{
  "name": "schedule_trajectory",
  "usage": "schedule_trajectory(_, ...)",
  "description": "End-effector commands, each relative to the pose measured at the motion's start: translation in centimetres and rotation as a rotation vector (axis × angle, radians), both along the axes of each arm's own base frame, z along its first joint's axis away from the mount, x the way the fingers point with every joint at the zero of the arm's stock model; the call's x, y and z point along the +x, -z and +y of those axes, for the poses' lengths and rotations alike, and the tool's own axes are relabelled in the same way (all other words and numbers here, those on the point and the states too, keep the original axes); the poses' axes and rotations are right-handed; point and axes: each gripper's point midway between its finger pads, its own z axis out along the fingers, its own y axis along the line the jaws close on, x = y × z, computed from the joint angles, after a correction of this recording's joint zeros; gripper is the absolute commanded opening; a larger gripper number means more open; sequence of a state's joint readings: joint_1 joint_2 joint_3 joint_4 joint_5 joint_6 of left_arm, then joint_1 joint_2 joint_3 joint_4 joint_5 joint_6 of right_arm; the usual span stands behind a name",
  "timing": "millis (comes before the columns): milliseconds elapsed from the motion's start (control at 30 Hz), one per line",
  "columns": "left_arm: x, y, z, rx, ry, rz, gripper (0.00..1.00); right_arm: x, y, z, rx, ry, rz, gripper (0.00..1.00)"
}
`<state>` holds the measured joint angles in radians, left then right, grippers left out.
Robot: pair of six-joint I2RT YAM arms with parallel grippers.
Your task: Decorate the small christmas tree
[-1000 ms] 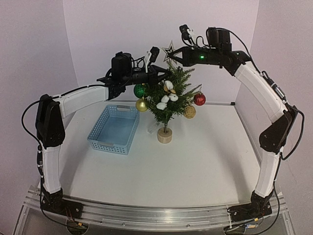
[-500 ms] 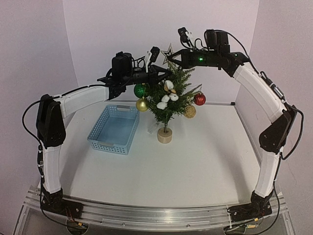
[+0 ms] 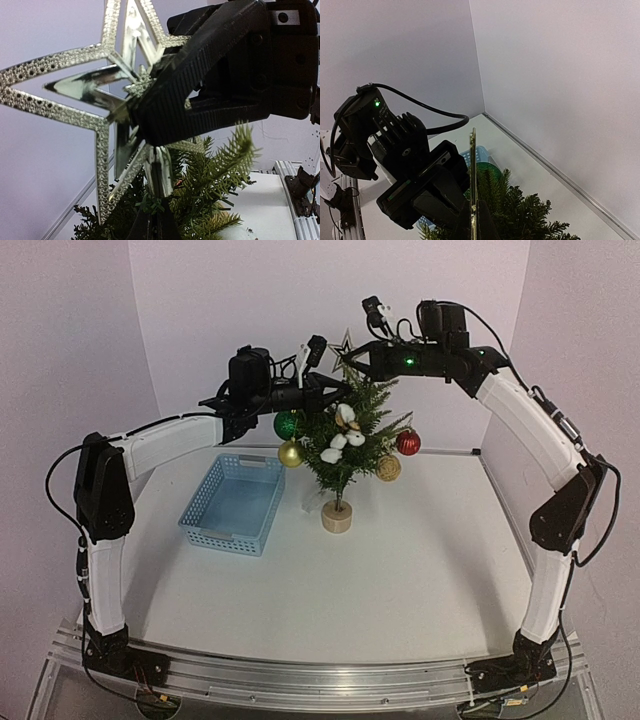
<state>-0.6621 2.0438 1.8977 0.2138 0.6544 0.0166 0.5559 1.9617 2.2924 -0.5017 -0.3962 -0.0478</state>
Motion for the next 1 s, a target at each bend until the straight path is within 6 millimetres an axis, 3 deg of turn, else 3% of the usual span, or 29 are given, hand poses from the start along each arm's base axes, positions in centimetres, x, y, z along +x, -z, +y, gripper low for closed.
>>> schedule_trajectory(0,-0.1,-2.4,0.2,-0.040,0.000,-0.042,0.00,0.1,-1.7,0.1,0.008,0.007,-0.072,0.00)
schedule_trajectory(700,-0.1,-2.2,0.2,-0.036,0.002,-0.039,0.00,-0.2,-1.8,-0.2,-0.012,0.020,-0.092,0.00)
schedule_trajectory(967,-0.1,-2.3,0.2,-0.037,0.002,-0.038,0.00,-0.7,-3.1,-0.3,0.003,0.019,-0.116,0.00)
